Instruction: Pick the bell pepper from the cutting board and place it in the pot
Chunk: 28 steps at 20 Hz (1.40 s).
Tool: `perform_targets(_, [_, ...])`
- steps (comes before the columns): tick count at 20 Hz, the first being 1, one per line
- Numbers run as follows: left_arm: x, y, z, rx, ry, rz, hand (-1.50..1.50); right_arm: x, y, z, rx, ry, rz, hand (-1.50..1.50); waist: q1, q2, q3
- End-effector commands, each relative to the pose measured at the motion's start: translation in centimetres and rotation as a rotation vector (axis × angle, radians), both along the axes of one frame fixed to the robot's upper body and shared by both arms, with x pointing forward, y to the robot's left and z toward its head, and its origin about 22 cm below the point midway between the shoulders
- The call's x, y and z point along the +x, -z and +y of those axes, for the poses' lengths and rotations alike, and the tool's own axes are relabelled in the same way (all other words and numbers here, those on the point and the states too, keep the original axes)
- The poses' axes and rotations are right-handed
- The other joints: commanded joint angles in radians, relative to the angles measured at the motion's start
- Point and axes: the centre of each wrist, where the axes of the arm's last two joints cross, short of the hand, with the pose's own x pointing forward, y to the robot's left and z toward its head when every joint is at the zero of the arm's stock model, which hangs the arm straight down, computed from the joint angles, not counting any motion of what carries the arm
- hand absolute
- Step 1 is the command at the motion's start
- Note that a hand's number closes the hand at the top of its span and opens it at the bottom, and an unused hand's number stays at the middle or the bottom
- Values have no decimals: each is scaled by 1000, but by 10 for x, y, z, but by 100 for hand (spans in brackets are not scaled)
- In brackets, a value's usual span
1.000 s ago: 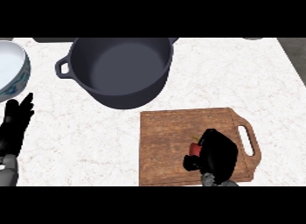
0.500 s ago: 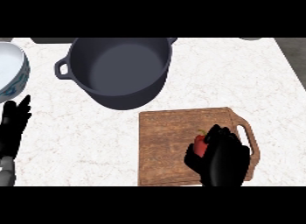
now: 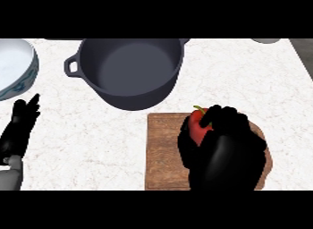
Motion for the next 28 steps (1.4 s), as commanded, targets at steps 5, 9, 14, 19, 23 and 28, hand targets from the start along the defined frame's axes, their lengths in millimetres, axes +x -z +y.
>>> perform_targets(5, [9,-3,-14,-14,69,-24,0,22,-47,20,68,173,-14,150,60,18,0])
perform_targets(9, [15,-8,-21,-9,82,-25,0,45,-71,18,121,180,6,150,79,24,2])
perform_targets(14, [15,-7,-25,-4,113,-25,0,80,-95,15,180,224,58,150,112,29,2])
perform_targets(19, [27,-16,-39,-11,136,-55,0,118,-105,15,246,234,144,150,132,42,3])
perform_targets(23, [31,-17,-38,-10,139,-47,0,146,-107,14,302,228,223,150,141,50,3])
perform_targets(28, [32,-18,-32,1,147,-56,0,171,-94,-3,474,242,297,150,142,51,5])
